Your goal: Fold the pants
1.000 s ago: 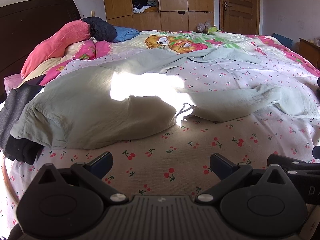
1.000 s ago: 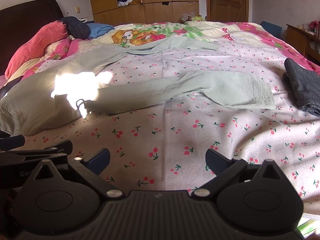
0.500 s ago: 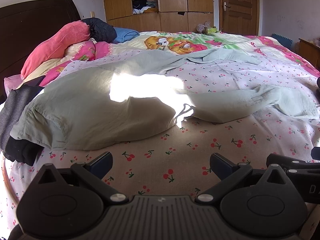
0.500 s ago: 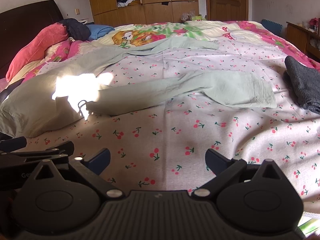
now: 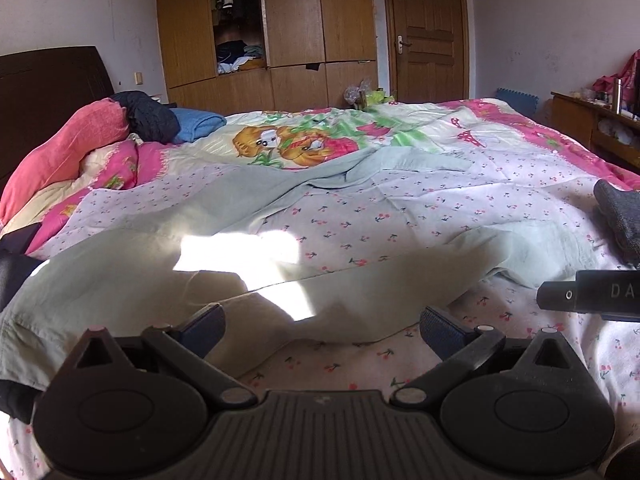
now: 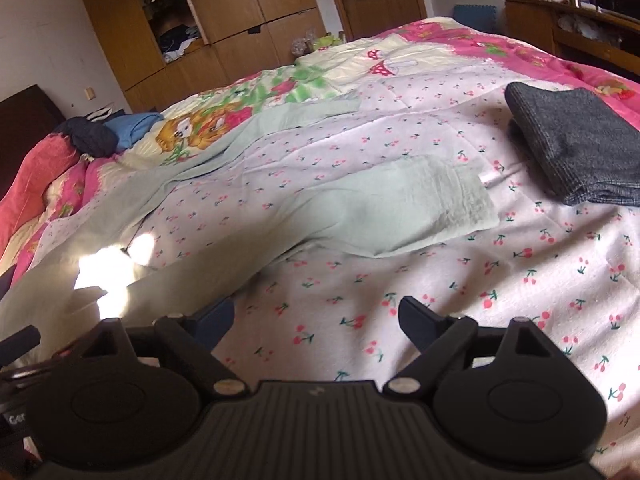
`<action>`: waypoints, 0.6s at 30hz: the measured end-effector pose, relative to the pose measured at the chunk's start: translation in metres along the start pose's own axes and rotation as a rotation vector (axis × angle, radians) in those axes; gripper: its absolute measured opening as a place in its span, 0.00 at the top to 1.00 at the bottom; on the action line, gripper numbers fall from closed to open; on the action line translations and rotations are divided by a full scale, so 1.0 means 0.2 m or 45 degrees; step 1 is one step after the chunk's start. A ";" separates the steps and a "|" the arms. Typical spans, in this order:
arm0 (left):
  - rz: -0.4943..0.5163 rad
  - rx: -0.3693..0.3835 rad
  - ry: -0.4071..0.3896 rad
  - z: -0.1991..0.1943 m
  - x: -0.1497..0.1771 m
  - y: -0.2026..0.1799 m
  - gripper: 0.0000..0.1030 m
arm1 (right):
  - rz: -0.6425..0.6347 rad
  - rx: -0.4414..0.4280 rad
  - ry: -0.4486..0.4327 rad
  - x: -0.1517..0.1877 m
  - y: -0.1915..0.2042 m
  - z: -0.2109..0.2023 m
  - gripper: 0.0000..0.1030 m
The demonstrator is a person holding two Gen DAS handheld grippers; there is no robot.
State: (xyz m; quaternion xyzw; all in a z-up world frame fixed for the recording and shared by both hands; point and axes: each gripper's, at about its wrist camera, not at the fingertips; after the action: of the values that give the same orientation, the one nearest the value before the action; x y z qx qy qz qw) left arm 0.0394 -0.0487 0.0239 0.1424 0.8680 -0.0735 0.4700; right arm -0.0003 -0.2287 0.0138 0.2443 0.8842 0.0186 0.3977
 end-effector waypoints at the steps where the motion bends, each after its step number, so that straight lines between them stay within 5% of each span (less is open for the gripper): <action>1: 0.002 0.015 0.003 0.03 -0.01 -0.02 0.00 | 0.052 0.017 0.007 -0.03 -0.06 0.04 0.20; 3: 0.003 0.052 0.014 0.10 -0.03 -0.06 0.00 | 0.177 0.041 0.027 -0.07 -0.17 0.12 0.25; 8: -0.005 0.144 0.031 0.22 -0.04 -0.14 0.00 | 0.485 0.099 0.078 -0.11 -0.47 0.31 0.55; 14: 0.079 0.176 0.021 0.30 -0.01 -0.23 0.00 | 0.615 0.079 0.004 -0.19 -0.56 0.49 0.63; 15: 0.097 0.175 0.024 0.31 -0.01 -0.24 0.00 | 0.641 0.072 0.003 -0.20 -0.56 0.52 0.68; 17: 0.117 0.176 0.041 0.33 0.00 -0.25 0.00 | 0.678 0.078 0.021 -0.22 -0.57 0.58 0.97; 18: 0.124 0.174 0.058 0.34 0.00 -0.25 0.00 | 0.721 0.068 0.033 -0.22 -0.59 0.59 0.96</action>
State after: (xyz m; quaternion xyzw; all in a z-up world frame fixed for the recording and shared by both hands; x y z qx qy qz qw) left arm 0.0775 -0.1142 -0.0148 0.2181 0.8634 -0.1064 0.4423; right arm 0.0605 -0.3712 -0.0626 0.4918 0.7859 0.1086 0.3587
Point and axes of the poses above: each gripper's, at about its wrist camera, not at the fingertips, and z roughly the way its jaws point, y to its left, x to its underside, and after that the axes turned 5 degrees about x, right-handed
